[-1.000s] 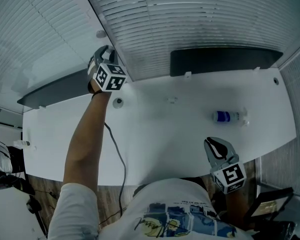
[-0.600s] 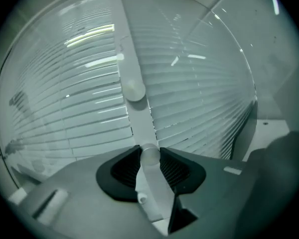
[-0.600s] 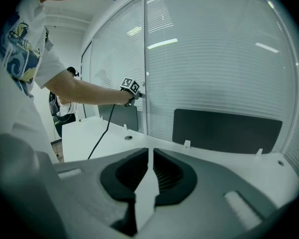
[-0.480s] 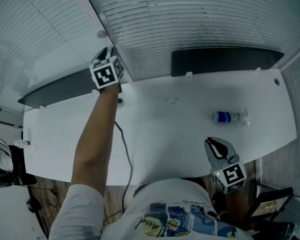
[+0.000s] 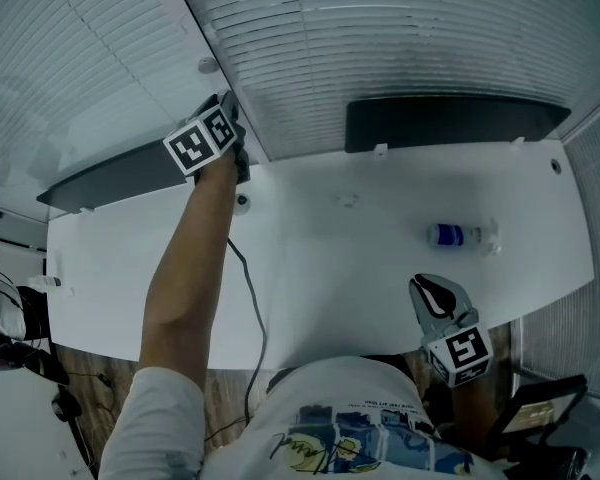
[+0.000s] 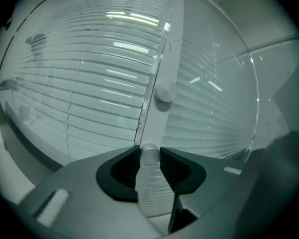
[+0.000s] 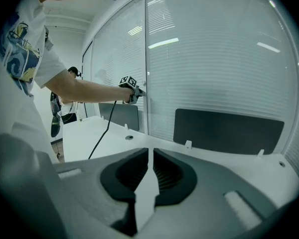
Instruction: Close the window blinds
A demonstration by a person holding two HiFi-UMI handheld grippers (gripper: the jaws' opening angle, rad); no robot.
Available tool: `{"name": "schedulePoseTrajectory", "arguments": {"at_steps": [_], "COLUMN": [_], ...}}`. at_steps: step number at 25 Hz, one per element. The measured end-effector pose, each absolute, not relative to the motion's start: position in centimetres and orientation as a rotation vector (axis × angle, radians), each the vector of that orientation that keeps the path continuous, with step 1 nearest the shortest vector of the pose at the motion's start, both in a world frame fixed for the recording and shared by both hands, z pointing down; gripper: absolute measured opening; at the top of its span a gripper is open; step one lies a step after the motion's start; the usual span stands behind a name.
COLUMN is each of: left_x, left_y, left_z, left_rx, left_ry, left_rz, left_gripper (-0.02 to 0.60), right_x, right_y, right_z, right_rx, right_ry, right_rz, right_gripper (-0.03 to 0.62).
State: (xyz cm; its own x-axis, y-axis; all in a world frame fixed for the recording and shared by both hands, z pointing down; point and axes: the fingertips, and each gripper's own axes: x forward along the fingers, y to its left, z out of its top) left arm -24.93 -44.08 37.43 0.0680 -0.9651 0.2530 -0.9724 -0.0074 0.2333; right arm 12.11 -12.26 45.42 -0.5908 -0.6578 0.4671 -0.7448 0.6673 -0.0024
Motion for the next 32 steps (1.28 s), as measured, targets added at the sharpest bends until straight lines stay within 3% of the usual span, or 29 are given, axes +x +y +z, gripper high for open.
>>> {"name": "schedulePoseTrajectory", "arguments": {"at_steps": [6,10,24,29,32], "left_x": [-24.8,-24.8,-22.8,-22.7,-22.5], "left_y": [-44.3,-43.9,-43.7,-44.1,-44.2], "left_z": [37.7,36.8,38.9,39.8,39.7], "left_rx": [2.092,2.185,2.434,2.370,2.375], "left_ry": [-2.013,-2.111,-1.982,-1.854,-1.853], "left_rz": [0.260,0.476,2.402,2.755,2.766], "left_gripper": [0.137,0.176,0.176,0.156,0.126], "right_x": [11.9,11.8,11.5,11.6,11.7], "right_y": [-12.3,-12.3,-12.2,-12.1,-12.1], "right_z": [45.4,45.3,45.3,45.4,45.4], "right_rx": [1.090,1.091,1.092,1.093,1.096], "right_ry": [-2.452,-2.452,-2.447,-2.443,-2.440], "right_rz": [0.270,0.269,0.289,0.290,0.291], "right_gripper": [0.020,0.020,0.020,0.020,0.020]}}
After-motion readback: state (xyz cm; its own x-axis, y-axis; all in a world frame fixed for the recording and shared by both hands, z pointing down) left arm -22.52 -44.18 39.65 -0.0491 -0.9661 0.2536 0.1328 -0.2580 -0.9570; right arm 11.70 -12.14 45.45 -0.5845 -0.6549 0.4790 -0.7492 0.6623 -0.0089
